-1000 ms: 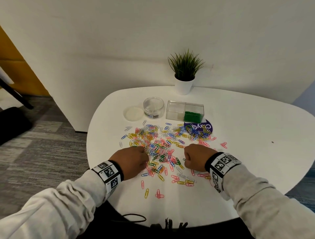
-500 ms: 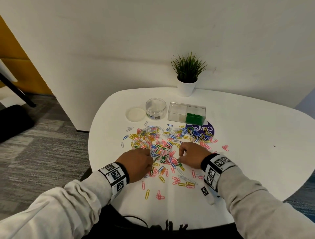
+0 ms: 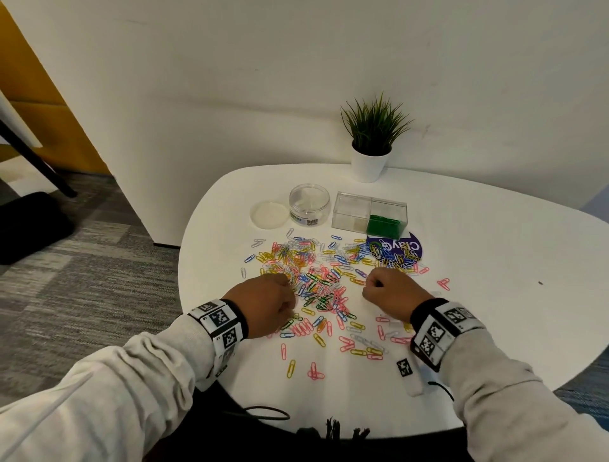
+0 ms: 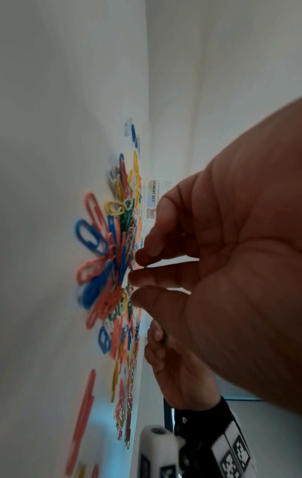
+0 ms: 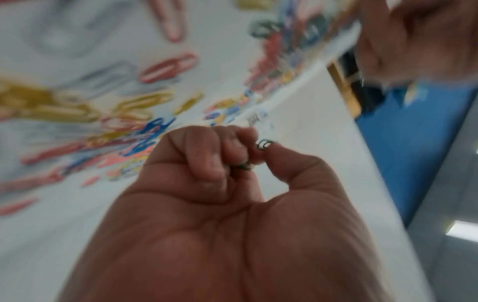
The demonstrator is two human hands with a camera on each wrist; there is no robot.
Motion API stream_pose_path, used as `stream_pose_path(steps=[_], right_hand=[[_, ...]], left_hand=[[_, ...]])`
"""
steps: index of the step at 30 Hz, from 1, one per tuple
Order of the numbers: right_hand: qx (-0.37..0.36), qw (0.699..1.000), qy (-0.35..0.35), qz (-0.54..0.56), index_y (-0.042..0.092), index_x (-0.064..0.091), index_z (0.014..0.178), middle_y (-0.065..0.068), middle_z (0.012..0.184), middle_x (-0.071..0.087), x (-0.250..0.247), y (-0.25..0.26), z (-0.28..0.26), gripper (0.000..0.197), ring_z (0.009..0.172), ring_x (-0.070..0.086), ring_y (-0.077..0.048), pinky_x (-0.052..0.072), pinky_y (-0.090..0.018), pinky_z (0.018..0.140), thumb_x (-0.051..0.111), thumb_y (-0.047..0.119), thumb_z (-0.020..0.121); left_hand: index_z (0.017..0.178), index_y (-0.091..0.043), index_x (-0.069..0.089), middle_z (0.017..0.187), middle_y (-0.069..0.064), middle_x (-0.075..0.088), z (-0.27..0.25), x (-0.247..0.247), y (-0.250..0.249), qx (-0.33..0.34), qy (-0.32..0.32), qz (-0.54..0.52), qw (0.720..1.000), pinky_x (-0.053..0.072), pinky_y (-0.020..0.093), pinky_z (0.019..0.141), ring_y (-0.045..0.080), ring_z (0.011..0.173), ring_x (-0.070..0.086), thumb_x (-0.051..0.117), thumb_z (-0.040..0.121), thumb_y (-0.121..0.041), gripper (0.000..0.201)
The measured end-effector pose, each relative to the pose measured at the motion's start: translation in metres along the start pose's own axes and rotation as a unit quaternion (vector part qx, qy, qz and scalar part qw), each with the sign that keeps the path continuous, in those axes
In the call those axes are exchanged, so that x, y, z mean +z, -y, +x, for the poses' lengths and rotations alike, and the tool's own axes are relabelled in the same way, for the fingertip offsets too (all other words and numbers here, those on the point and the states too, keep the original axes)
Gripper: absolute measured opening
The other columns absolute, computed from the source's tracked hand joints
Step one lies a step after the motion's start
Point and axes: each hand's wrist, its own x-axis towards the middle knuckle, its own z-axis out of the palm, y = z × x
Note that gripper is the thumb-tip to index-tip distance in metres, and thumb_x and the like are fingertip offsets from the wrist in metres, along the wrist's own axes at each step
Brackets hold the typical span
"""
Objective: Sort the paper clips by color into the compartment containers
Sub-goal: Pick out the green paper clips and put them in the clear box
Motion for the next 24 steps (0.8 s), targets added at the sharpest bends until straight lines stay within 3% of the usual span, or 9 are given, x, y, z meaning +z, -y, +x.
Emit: stream_pose_path(steps=[5, 8, 10, 12, 14, 15, 17, 20, 24], right_hand=[[0.069, 0.928, 0.011, 0.365, 0.009, 0.057, 0.095, -0.011, 0.072, 0.060, -0.003, 0.001, -0.004, 0.019, 0.052, 0.046, -0.016, 0.034, -0.026, 0.045, 0.045, -0.003, 0.088], [0.081, 0.877, 0.082, 0.467, 0.005, 0.057, 0.092, -0.013, 0.076, 0.058, 0.000, 0.001, -0.006, 0.027, 0.059, 0.050, -0.020, 0.036, -0.029, 0.049, 0.034, -0.006, 0.083], [0.091, 0.870, 0.110, 0.472, 0.005, 0.055, 0.086, -0.013, 0.075, 0.055, 0.003, 0.000, -0.007, 0.021, 0.060, 0.049, -0.020, 0.036, -0.029, 0.049, 0.037, -0.003, 0.084], [0.086, 0.920, 0.100, 0.370, 0.008, 0.056, 0.083, -0.007, 0.071, 0.052, 0.006, 0.001, -0.005, 0.011, 0.056, 0.045, -0.016, 0.034, -0.027, 0.049, 0.048, 0.002, 0.088], [0.038, 0.991, 0.070, 0.107, 0.010, 0.061, 0.085, 0.003, 0.075, 0.059, 0.009, 0.004, -0.001, 0.006, 0.061, 0.050, -0.011, 0.040, -0.024, 0.055, 0.061, 0.013, 0.089], [0.004, 0.998, 0.058, -0.022, 0.013, 0.065, 0.088, 0.007, 0.083, 0.062, 0.012, 0.005, 0.001, 0.006, 0.070, 0.055, -0.009, 0.042, -0.023, 0.061, 0.065, 0.019, 0.088], [-0.028, 0.985, 0.056, -0.159, 0.022, 0.066, 0.092, 0.009, 0.096, 0.063, 0.017, 0.007, 0.003, 0.006, 0.085, 0.057, -0.009, 0.044, -0.024, 0.072, 0.064, 0.026, 0.089], [-0.038, 0.975, 0.058, -0.209, 0.024, 0.065, 0.093, 0.006, 0.098, 0.063, 0.022, 0.005, 0.005, 0.008, 0.090, 0.058, -0.013, 0.048, -0.026, 0.078, 0.058, 0.022, 0.091], [-0.039, 0.967, 0.046, -0.248, 0.021, 0.065, 0.092, 0.003, 0.097, 0.064, 0.015, 0.005, 0.004, 0.012, 0.090, 0.060, -0.016, 0.052, -0.029, 0.080, 0.054, 0.018, 0.089]], left_hand=[[0.115, -0.036, 0.068, 0.109, -0.008, 0.052, -0.001, 0.000, -0.001, 0.000, 0.010, 0.003, 1.000, 0.051, 0.032, 0.081, 0.012, 0.099, 0.053, 0.053, 0.095, -0.034, 0.025], [0.109, -0.035, 0.068, 0.105, -0.009, 0.051, 0.000, 0.001, 0.002, -0.023, -0.002, 0.020, 1.000, 0.048, 0.028, 0.075, 0.011, 0.094, 0.051, 0.053, 0.096, -0.031, 0.021], [0.108, -0.034, 0.068, 0.104, -0.008, 0.051, 0.000, 0.002, 0.005, -0.034, -0.012, 0.020, 0.999, 0.047, 0.029, 0.074, 0.013, 0.094, 0.052, 0.052, 0.096, -0.030, 0.020], [0.109, -0.032, 0.068, 0.105, -0.008, 0.052, 0.000, 0.001, 0.005, -0.031, -0.018, 0.017, 0.999, 0.044, 0.028, 0.073, 0.014, 0.095, 0.053, 0.051, 0.096, -0.028, 0.022], [0.110, -0.028, 0.068, 0.107, -0.007, 0.052, 0.000, 0.000, 0.002, -0.015, -0.017, 0.012, 1.000, 0.041, 0.025, 0.073, 0.012, 0.094, 0.051, 0.052, 0.096, -0.029, 0.021], [0.109, -0.027, 0.068, 0.108, -0.007, 0.052, 0.000, 0.000, 0.000, -0.004, -0.014, 0.008, 1.000, 0.042, 0.026, 0.075, 0.011, 0.094, 0.049, 0.052, 0.097, -0.031, 0.021], [0.105, -0.028, 0.068, 0.107, -0.006, 0.052, 0.000, 0.001, -0.003, 0.010, -0.008, 0.012, 1.000, 0.048, 0.029, 0.077, 0.012, 0.095, 0.050, 0.053, 0.096, -0.035, 0.019], [0.100, -0.027, 0.068, 0.103, -0.006, 0.052, 0.001, 0.004, -0.001, -0.008, -0.009, 0.033, 0.999, 0.050, 0.032, 0.075, 0.013, 0.092, 0.050, 0.050, 0.096, -0.030, 0.018], [0.113, -0.031, 0.065, 0.109, -0.006, 0.052, 0.003, 0.001, 0.005, -0.047, -0.012, 0.026, 0.998, 0.051, 0.034, 0.081, 0.016, 0.101, 0.053, 0.051, 0.097, -0.025, 0.023]])
